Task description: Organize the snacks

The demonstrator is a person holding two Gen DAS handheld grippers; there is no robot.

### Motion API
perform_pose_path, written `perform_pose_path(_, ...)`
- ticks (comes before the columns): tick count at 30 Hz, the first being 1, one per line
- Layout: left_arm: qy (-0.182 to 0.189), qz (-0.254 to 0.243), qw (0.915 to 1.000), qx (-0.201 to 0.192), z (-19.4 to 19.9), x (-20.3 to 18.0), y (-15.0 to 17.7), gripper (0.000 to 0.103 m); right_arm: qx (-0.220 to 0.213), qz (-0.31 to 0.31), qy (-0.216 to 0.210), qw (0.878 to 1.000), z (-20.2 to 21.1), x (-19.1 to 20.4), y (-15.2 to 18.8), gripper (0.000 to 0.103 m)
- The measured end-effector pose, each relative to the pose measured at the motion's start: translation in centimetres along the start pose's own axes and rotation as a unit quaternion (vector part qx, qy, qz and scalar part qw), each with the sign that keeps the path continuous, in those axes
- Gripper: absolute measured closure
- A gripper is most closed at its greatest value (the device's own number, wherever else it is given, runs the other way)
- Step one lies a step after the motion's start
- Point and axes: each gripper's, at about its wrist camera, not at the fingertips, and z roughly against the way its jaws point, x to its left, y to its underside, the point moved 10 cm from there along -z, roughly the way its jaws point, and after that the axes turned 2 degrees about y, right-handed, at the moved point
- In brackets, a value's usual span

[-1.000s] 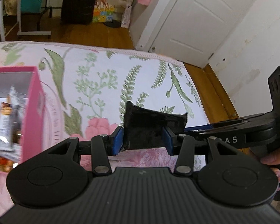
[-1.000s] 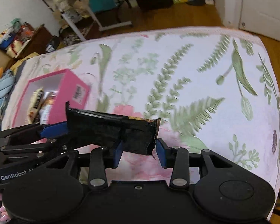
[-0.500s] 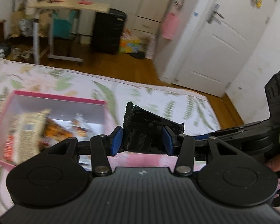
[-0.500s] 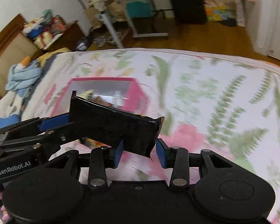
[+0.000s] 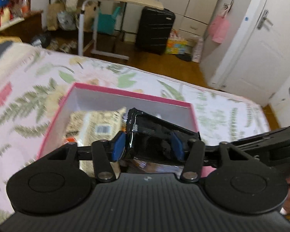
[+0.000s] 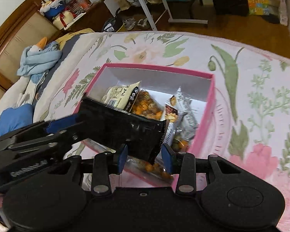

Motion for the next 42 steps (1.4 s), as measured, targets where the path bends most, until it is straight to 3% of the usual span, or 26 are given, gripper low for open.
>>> perform_pose_path(3, -0.009, 0.000, 0.9999, 0.006, -1.2, 0.5, 0.1, 0.046, -0.025, -0.006, 0.014, 1.000, -0.8, -0.7, -0.4, 0.059)
perform_pose_path(6, -0.001, -0.011, 0.9999, 0.005, -1.1, 0.1, 0.5, 0.045, -0.038, -0.020, -0.004, 0.999, -0.2, -1.3, 0.0, 0.059)
perform_pose_path(13, 0.005, -0.058, 0.9982, 0.017, 0.3, -3.1, 1.9, 0.045, -0.106, 0.037, 0.030, 0.993, 6.0, -2.8, 3.2, 0.058)
perform_pose_path(17, 0.020, -0.080, 0.9965, 0.015, 1.8, -5.2, 2.0, 0.045, -0.154, 0.058, 0.065, 0.984, 9.9, -4.3, 5.7, 0.057)
perform_pose_path(24, 0.062, -0.080, 0.9948, -0.009, 5.3, -7.8, 3.3, 0.043, -0.217, 0.017, 0.093, 0.971, 15.0, -5.6, 8.3, 0.057)
perform_pose_path(27, 0.051, -0.081, 0.9952, -0.018, 6.2, -8.3, 4.2, 0.043, -0.251, 0.002, 0.120, 0.961, 16.4, -6.1, 9.7, 0.057)
perform_pose_path(33, 0.030, -0.091, 0.9952, -0.020, 6.9, -9.4, 6.4, 0.042, -0.269, -0.028, 0.160, 0.949, 16.7, -6.6, 12.3, 0.056)
perform_pose_path(42, 0.012, -0.102, 0.9943, -0.026, 7.8, -10.6, 8.4, 0.034, -0.270, -0.030, 0.213, 0.939, 15.7, -6.4, 15.3, 0.042)
